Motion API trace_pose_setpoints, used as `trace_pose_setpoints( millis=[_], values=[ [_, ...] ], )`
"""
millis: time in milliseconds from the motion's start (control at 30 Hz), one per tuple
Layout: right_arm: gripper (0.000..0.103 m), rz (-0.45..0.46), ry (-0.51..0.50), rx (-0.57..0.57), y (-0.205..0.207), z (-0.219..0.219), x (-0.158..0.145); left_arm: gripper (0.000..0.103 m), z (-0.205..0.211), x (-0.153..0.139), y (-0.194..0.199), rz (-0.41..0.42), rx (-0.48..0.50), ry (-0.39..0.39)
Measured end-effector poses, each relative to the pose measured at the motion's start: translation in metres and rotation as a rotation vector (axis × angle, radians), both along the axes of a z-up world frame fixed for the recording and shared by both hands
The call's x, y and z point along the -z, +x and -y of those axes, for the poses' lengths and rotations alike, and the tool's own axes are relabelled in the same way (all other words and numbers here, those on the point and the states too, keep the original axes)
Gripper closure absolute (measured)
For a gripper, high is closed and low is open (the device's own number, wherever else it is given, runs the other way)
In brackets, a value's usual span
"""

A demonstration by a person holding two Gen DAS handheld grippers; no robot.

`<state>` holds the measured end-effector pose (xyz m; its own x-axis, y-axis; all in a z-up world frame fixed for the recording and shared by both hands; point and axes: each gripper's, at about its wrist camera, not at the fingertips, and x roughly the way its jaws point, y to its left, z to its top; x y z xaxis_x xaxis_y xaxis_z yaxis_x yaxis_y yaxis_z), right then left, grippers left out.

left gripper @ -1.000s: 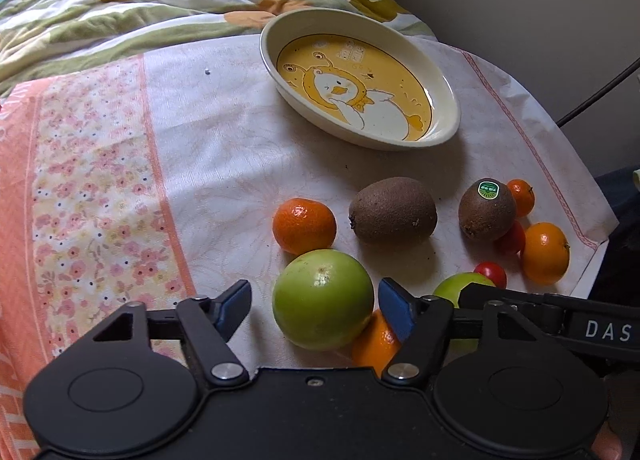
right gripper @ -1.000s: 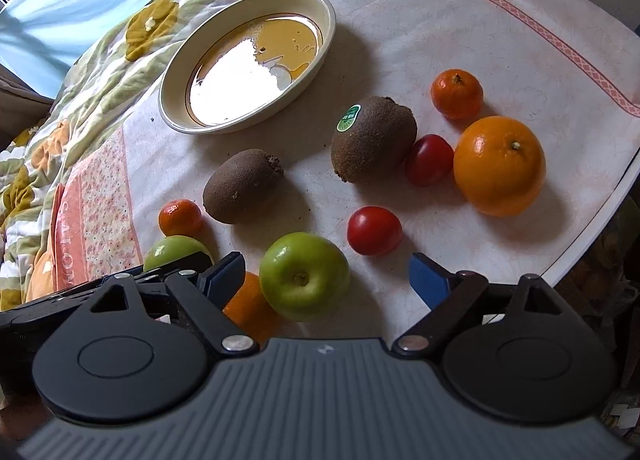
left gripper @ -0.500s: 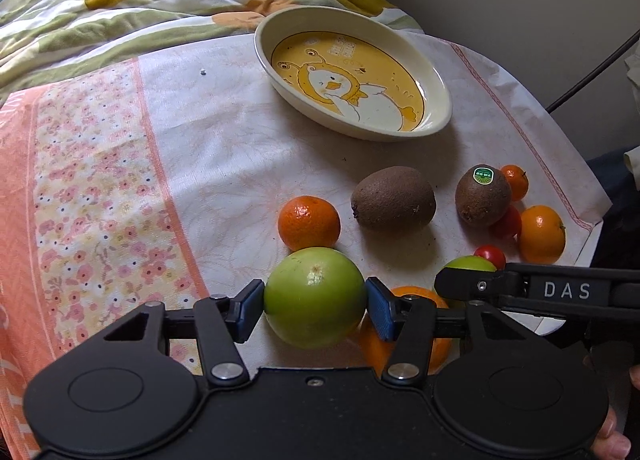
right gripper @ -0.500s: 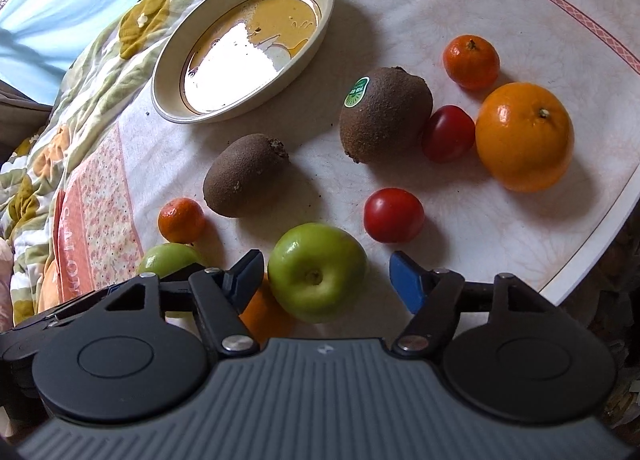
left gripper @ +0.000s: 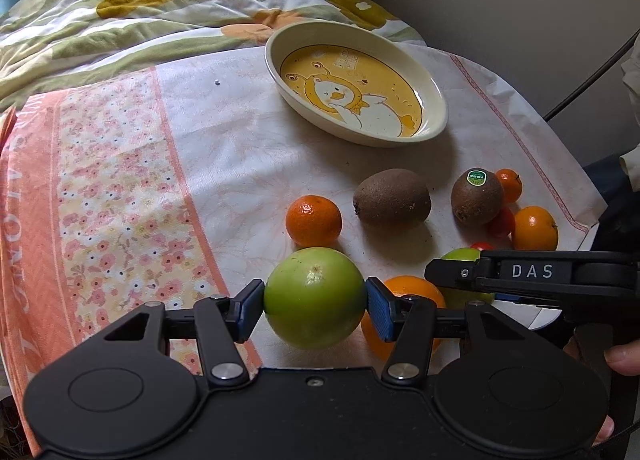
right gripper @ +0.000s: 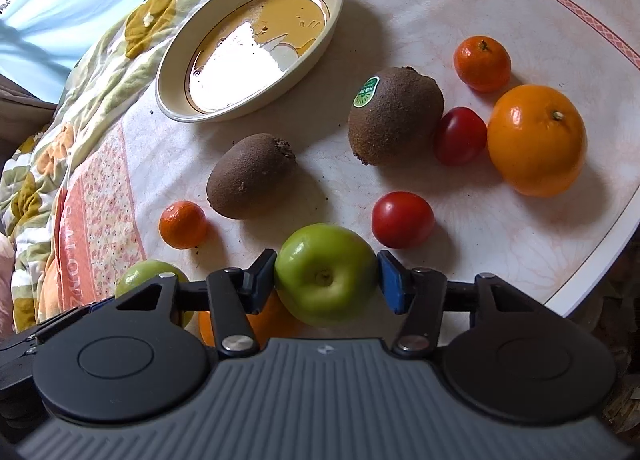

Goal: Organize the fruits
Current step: 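Carry both green apples into the duck bowl and open both tools to release them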

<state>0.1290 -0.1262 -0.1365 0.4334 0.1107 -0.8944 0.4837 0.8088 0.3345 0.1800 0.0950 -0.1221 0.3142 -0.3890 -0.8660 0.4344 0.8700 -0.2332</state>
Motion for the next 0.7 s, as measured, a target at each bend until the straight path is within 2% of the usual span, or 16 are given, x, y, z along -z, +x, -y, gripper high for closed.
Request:
trace_pose_setpoints(
  millis=[200, 433, 700],
  values=[
    [0.034, 0.067, -0.029, -0.030, -0.004, 0.000, -0.034, 0.044, -0.003, -0.025, -0.006, 0.049, -0.012, -0.013],
    [0.034, 0.159, -0.075, -0.101, 0.002, 0.007, -0.086, 0.044, -0.001, -0.069, -0.006, 0.158, -0.049, -0.046],
    [0.034, 0.231, -0.119, -0.232, 0.046, 0.029, -0.120, 0.044, 0.020, -0.102, 0.011, 0.253, -0.111, -0.046]
  ],
)
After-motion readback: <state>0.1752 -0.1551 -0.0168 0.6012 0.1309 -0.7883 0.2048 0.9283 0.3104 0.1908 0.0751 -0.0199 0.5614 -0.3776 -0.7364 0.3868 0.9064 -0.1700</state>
